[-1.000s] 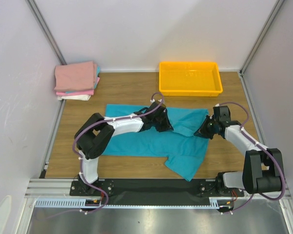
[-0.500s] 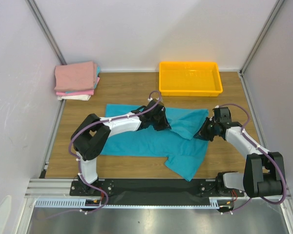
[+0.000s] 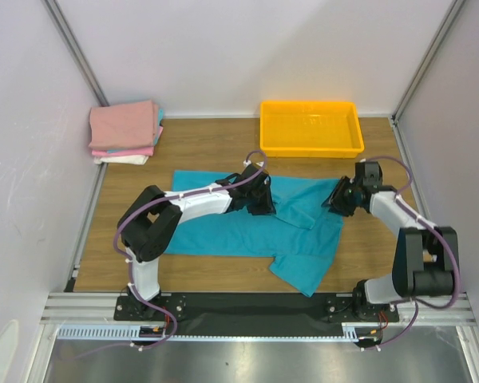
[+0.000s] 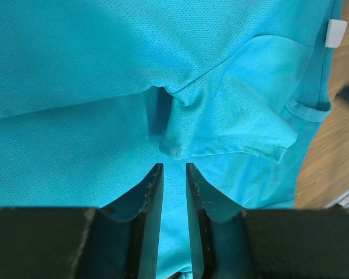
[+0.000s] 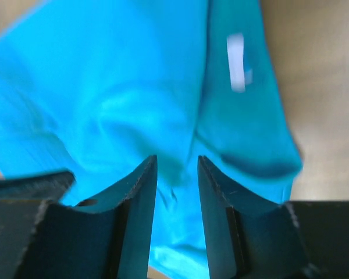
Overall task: Fold and stack the t-shirts
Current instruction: Fold the tshirt
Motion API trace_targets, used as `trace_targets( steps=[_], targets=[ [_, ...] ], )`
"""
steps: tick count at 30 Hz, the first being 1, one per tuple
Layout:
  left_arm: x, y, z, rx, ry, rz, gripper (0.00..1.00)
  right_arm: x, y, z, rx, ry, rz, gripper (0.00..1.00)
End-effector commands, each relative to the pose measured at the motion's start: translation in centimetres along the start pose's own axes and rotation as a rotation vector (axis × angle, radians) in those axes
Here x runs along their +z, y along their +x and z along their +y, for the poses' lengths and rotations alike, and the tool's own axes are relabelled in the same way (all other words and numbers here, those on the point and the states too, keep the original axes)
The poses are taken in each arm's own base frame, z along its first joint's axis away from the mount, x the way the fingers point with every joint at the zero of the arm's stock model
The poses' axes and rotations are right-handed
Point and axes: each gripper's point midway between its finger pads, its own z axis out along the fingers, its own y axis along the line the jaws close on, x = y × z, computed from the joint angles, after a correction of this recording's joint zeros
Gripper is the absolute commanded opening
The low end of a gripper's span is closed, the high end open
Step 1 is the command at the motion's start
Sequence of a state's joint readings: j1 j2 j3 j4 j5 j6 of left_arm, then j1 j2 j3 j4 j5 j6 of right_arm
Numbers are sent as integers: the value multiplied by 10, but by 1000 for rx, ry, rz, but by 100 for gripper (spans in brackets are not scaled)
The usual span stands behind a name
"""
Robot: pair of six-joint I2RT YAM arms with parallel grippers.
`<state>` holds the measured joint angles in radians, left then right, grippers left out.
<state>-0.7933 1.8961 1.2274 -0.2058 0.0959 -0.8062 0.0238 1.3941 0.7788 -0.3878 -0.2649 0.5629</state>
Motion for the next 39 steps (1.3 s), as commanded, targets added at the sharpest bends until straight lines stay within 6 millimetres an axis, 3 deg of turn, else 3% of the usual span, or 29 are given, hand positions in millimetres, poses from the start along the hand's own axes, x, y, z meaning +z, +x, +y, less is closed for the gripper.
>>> trace_targets(
  steps=[1, 5, 15, 33, 36, 39],
  targets=[
    [0, -14, -5, 47, 3, -28, 27, 9, -51, 16, -46, -19, -122, 40],
    [-5, -17, -6, 65, 4, -43, 30, 20, -67, 17, -53, -3, -133, 39],
    [-4, -18, -9, 87, 20, -40, 39, 36, -54, 2, -41, 43, -86, 38],
    [5, -19, -8, 81, 29, -16, 40, 57, -40, -6, -35, 54, -33, 31],
    [5, -20, -8, 78, 30, -16, 40, 58, -39, -6, -40, 54, -29, 27],
    [7, -20, -7, 71, 32, -14, 40, 59, -38, -6, -40, 52, -26, 16]
  ],
)
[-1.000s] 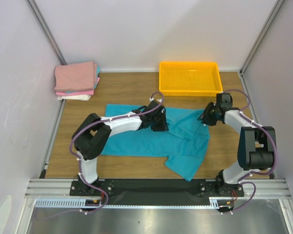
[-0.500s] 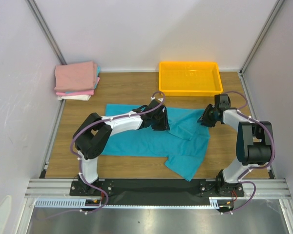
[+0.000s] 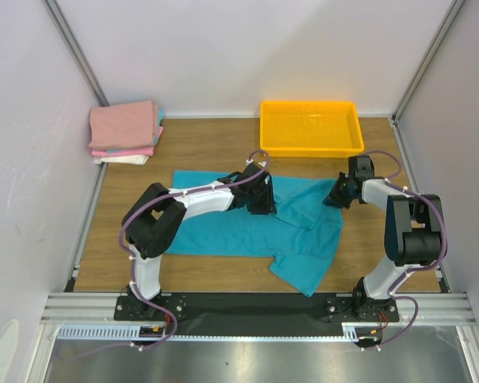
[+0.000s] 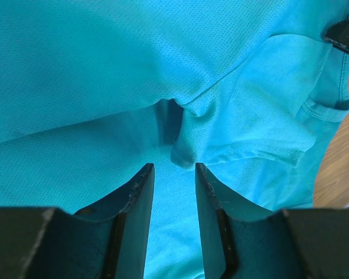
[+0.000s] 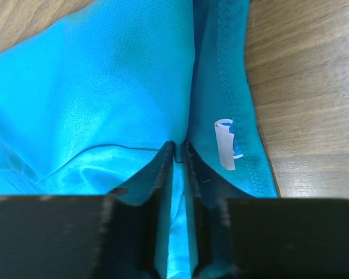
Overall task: Fold and stack the t-shirts
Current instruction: Fold the tshirt
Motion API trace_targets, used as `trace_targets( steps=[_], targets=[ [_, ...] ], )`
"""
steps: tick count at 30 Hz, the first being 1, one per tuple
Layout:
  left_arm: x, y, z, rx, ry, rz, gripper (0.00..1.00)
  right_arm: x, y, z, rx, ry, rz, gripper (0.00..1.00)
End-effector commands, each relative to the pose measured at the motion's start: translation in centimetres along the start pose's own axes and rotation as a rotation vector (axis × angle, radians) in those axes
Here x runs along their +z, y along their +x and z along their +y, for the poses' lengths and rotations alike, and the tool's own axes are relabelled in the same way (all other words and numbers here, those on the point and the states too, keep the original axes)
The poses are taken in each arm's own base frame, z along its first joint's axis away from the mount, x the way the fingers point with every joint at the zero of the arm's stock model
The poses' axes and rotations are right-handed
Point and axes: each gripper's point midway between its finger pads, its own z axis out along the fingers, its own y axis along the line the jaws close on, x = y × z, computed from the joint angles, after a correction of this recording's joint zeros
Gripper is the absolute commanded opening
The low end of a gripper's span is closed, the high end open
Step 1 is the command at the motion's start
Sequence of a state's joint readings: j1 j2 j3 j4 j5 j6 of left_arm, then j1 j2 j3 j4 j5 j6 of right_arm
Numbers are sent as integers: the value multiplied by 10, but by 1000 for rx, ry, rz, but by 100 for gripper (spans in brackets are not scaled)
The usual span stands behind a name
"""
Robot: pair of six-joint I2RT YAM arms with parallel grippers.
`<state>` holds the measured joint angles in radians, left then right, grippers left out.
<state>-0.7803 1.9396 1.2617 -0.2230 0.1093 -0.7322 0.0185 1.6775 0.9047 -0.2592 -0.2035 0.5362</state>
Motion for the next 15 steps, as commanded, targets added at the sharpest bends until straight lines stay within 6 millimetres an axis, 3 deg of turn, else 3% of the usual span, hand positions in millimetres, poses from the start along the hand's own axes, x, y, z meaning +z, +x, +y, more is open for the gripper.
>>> trace_targets(
  steps=[1, 4, 15],
  targets=[
    [-2, -20, -14, 9, 43, -39, 40, 3, -3, 5, -24, -21, -12, 13],
    [0, -18, -14, 5, 47, -31, 40, 2, -3, 7, -24, -30, -8, 0],
    [1, -20, -21, 2, 79, -37, 40, -25, -13, 4, -56, 4, -41, 0]
  ],
)
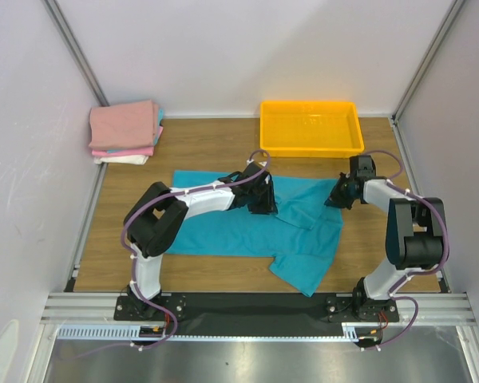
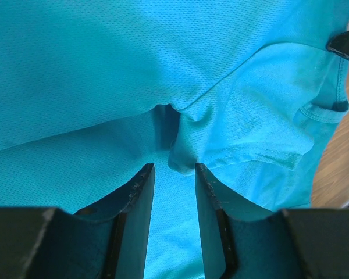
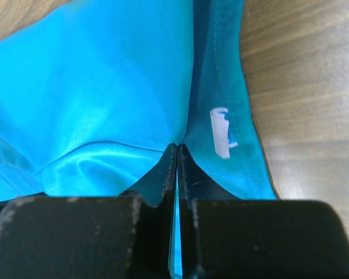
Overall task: Fold and stack the t-shirts
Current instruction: Fold the tshirt
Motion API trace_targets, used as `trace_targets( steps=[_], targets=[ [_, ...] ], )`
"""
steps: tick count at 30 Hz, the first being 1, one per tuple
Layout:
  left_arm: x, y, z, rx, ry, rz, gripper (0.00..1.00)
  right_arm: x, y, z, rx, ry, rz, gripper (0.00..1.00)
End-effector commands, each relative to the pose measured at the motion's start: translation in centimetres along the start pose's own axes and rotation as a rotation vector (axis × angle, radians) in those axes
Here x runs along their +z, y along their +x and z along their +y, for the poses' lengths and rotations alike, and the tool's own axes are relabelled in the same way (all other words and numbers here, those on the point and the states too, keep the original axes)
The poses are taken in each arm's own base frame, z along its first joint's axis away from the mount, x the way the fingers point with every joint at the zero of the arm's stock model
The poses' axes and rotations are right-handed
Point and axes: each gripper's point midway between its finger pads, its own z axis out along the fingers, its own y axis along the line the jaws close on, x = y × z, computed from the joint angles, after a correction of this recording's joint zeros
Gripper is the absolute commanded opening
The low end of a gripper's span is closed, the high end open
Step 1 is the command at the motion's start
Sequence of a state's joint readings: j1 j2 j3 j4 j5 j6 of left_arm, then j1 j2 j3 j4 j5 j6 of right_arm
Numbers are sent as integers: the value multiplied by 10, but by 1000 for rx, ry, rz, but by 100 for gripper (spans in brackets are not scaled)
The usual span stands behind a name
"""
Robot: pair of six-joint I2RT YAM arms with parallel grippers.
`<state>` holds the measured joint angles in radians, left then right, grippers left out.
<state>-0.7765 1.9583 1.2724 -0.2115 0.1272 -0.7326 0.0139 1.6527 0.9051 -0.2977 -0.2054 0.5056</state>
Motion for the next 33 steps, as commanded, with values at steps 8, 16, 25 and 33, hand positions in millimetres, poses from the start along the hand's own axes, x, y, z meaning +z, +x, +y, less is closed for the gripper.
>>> trace_targets(
  steps=[8, 16, 25, 33],
  targets=[
    [-3, -19, -20, -3, 73, -45, 40, -24, -1, -3, -33, 18, -27, 0],
    [4, -15, -24, 4, 96, -26, 40, -14, 7, -12, -40, 41, -5, 0],
    [15, -15, -26, 23, 107, -20, 38, -12, 4, -9, -40, 27, -8, 0],
    [2, -13, -33, 10, 126, 8, 4, -11, 4, -11, -40, 34, -5, 0]
  ],
)
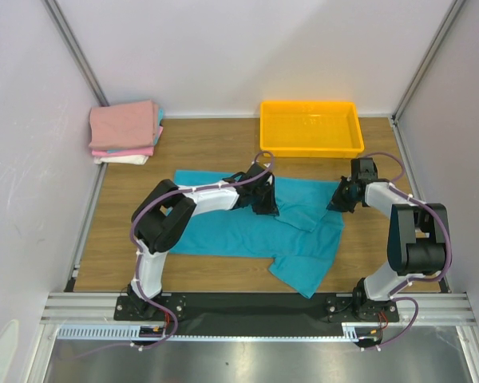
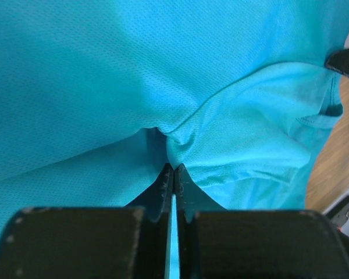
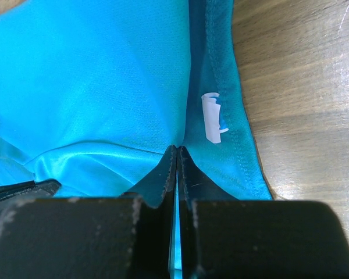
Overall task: Fold and stack the t-shirts
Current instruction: Fold the tshirt
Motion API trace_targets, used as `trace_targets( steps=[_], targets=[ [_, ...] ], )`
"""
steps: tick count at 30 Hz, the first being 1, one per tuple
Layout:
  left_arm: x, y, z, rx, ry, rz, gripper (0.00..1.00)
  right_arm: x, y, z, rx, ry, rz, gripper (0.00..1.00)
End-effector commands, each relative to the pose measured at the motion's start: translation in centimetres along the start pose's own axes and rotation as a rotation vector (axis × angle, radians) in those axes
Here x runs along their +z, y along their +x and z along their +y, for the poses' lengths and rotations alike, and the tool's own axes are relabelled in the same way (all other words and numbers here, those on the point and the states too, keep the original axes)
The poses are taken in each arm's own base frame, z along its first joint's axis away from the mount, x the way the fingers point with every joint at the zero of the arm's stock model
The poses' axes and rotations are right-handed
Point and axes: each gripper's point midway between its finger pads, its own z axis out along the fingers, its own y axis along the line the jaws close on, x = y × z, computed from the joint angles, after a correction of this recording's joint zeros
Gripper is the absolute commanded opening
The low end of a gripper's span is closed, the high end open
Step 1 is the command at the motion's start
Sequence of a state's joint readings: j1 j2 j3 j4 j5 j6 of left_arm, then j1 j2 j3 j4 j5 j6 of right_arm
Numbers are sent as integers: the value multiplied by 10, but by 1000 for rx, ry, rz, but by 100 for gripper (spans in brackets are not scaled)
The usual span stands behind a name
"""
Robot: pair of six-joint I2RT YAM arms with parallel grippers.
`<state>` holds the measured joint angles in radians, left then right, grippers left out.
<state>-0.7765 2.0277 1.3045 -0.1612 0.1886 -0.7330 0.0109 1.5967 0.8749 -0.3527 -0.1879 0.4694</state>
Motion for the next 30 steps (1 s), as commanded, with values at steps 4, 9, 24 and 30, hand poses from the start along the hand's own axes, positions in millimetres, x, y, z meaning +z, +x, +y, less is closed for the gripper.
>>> trace_targets(
  steps=[4, 9, 24, 30],
  targets=[
    [-30, -13, -39, -10, 120, 7, 1, 2, -7, -2, -7, 12, -20, 0],
    [-35, -12, -32, -22, 106, 30, 0, 3, -7, -3, -6, 17, -25, 0],
    [-34, -15, -9, 15, 62, 31, 6, -3, 2, -8, 11, 29, -15, 0],
    [-40, -19, -13, 43, 65, 24, 42, -15, 4, -3, -2, 23, 13, 20]
  ],
)
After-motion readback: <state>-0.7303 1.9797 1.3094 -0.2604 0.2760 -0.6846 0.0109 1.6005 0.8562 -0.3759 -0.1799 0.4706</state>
